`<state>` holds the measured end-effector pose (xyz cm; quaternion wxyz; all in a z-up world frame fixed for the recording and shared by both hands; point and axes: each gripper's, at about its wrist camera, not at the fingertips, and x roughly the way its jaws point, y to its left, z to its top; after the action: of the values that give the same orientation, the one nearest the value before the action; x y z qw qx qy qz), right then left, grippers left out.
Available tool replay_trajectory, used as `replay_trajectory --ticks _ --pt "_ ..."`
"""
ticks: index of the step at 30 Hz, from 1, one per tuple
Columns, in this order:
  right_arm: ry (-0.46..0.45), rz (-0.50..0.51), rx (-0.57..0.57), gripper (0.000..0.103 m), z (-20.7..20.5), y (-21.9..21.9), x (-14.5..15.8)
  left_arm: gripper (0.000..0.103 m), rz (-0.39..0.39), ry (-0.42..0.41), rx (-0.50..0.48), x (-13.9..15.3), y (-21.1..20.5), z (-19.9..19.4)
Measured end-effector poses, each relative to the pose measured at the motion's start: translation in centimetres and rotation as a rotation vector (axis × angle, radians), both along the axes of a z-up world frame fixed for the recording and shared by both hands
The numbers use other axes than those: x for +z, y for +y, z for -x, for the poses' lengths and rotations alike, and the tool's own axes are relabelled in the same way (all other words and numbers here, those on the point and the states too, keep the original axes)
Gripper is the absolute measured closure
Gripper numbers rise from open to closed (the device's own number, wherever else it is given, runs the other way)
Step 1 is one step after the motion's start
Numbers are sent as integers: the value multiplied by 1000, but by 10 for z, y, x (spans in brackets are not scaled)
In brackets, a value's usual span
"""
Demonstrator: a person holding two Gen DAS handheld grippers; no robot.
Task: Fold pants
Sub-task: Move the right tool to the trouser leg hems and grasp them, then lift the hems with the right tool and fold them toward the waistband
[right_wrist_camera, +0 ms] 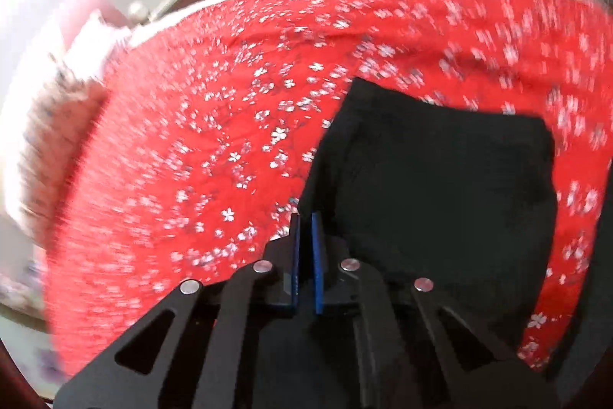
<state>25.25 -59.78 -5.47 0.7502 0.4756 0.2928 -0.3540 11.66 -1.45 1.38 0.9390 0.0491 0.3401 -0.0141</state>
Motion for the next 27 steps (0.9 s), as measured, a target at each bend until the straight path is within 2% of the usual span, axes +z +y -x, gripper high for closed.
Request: replay_trajectory --ticks 4,6,12,18,22,27 --pt "-202 -125 -1 99 53 -3 -3 2 75 15 22 2 12 -3" --pt "-285 -155 16 99 77 -2 0 2 114 12 40 2 19 -4" --pt "-456 -165 114 99 169 25 29 2 189 -21 74 7 33 0" --pt "-587 -120 165 99 258 62 55 2 284 -59 73 11 44 11" --pt "-592 -119 163 99 315 91 37 2 290 -80 90 13 48 17" --pt "-446 -268 90 99 337 110 -34 2 283 -101 97 16 52 26"
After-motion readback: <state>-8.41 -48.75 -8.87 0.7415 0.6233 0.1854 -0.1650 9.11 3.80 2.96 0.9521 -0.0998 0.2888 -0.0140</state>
